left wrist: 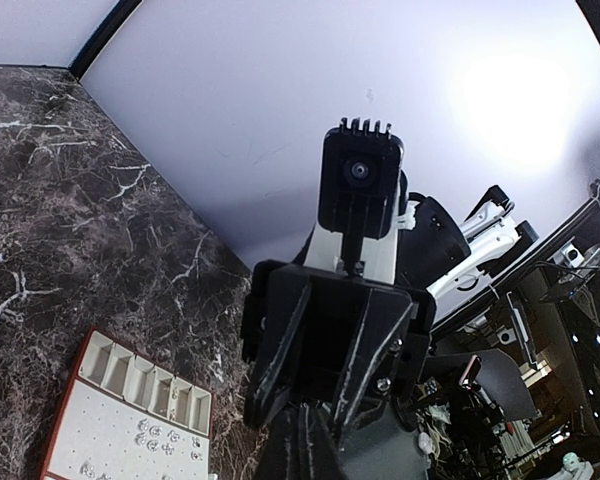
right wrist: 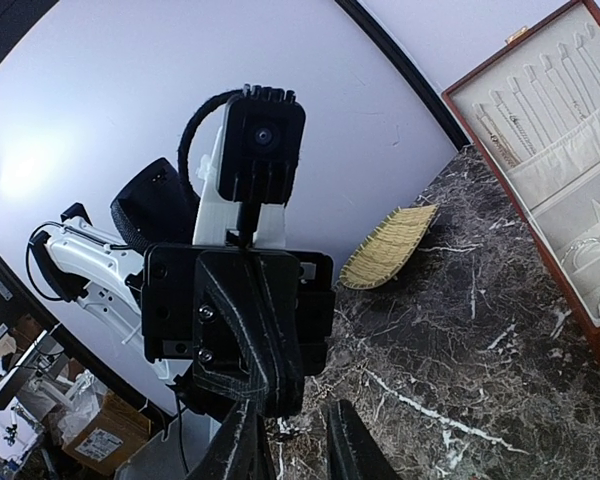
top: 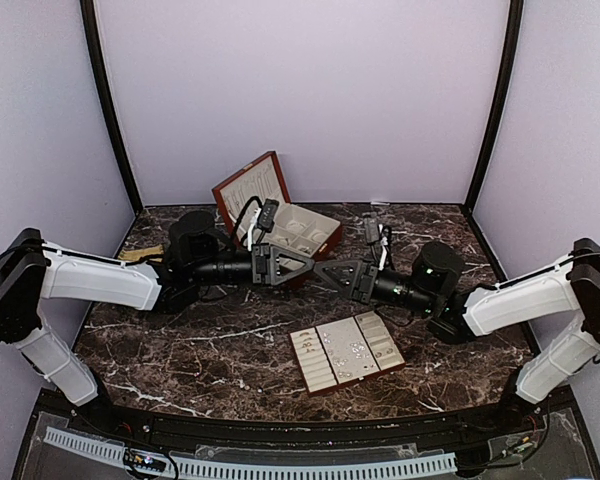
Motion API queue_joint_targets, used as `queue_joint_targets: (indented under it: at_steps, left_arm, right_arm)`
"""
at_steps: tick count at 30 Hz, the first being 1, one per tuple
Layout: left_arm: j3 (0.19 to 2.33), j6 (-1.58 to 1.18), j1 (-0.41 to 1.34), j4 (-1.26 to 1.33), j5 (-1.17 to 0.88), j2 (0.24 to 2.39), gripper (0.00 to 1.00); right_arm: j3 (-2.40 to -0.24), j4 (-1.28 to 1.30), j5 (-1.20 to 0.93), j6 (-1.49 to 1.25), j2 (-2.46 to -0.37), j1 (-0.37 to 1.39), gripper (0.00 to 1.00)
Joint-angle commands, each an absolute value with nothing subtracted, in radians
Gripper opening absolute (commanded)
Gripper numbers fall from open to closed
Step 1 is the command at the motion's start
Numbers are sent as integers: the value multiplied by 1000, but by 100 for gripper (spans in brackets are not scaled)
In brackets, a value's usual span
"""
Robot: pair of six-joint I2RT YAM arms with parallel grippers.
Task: Organize the mixed jewelry
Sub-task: Pass from the left arm to the right
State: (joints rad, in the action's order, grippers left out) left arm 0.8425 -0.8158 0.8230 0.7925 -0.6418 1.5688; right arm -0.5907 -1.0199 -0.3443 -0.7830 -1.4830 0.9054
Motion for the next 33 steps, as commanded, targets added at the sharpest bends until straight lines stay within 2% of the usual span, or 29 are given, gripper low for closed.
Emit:
queue_joint_targets:
  at_steps: [1, 21, 22, 25, 29, 33]
  left_arm:
    - [834, -812, 827, 829, -644, 1530, 0]
    - [831, -796, 827, 807, -636, 1535, 0]
    - [834, -795, 826, 802, -636, 1535, 2]
    - [835, -781, 827, 779, -631, 1525, 22]
    - [837, -724, 824, 704, -604, 1489, 38]
    - [833, -672, 817, 618, -566, 1450, 49]
  right_arm:
    - [-598, -1072, -356, -782, -1493, 913, 25]
    - [-588, -1022, -330, -765, -1453, 912, 10]
    - [-587, -1009, -327, -761, -1446, 910, 9]
    - [-574, -957, -316, -747, -1417, 902, 9]
    - [-562, -872, -313, -728, -1374, 886, 9]
    - [-574, -723, -310, -681, -1329, 879, 9]
